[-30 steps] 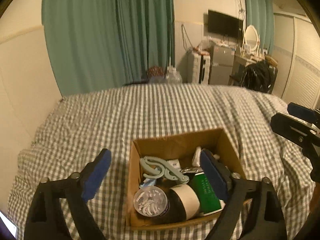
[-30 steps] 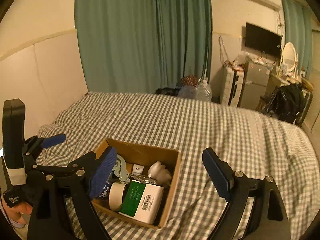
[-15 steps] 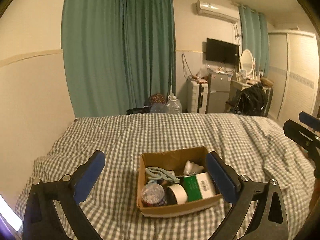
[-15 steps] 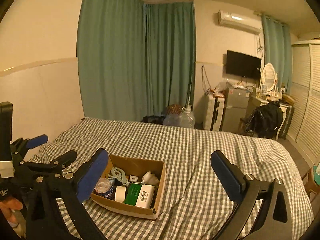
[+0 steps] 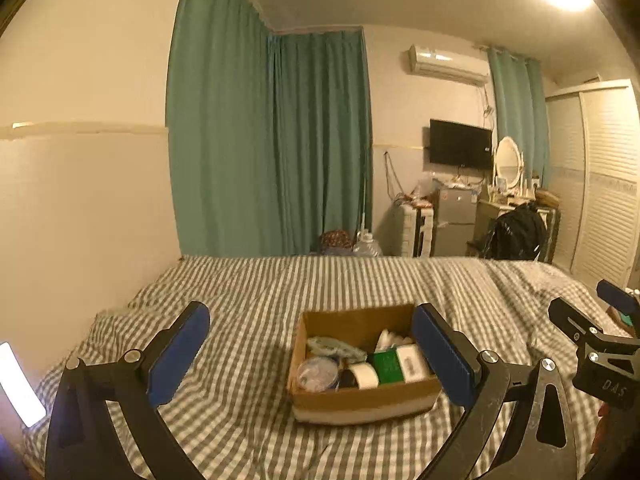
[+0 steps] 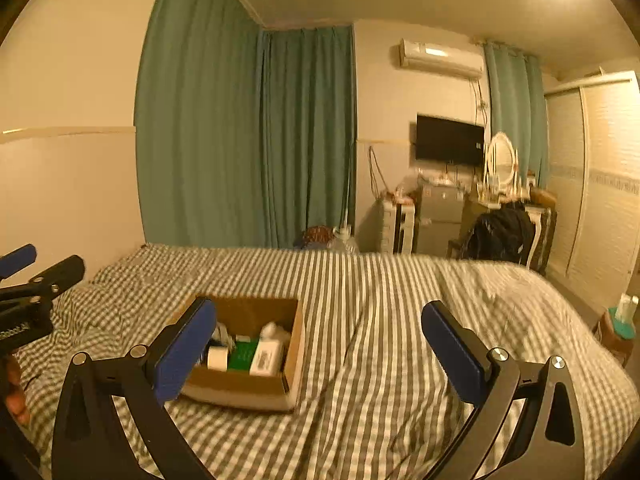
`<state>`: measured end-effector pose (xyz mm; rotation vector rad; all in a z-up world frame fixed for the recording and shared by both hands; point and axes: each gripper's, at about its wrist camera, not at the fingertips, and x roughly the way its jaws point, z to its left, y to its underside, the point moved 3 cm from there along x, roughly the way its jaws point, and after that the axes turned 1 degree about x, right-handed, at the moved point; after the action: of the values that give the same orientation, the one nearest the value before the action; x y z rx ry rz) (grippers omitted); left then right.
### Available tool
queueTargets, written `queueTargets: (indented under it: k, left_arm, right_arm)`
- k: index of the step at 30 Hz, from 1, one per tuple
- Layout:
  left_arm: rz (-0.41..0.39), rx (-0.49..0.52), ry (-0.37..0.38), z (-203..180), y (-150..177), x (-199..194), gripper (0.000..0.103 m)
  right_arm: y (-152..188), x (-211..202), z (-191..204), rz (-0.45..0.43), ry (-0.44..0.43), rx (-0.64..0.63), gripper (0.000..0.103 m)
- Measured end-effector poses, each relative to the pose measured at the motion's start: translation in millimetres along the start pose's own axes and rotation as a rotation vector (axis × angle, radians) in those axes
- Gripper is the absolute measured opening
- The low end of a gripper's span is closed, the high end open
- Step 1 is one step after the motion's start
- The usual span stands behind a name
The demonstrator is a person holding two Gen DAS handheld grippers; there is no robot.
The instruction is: Organize objects
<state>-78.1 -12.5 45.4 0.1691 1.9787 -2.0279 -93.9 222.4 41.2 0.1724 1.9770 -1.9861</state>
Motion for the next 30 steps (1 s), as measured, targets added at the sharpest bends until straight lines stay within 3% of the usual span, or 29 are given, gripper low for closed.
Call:
queueTargets:
  k: [8, 30]
  left_arm:
    - [0.085, -0.033, 0.014, -5.0, 27.4, 7.5, 0.103]
    - [0.077, 0.004, 0.041, -14.5, 35.5, -3.0, 0.103]
  right_arm:
    - [20.3, 1.1, 12.0, 0.021, -0.024, -0.032, 0.103]
    - [19.1, 0.8, 8.0, 0.021, -0.001, -0.018, 0.103]
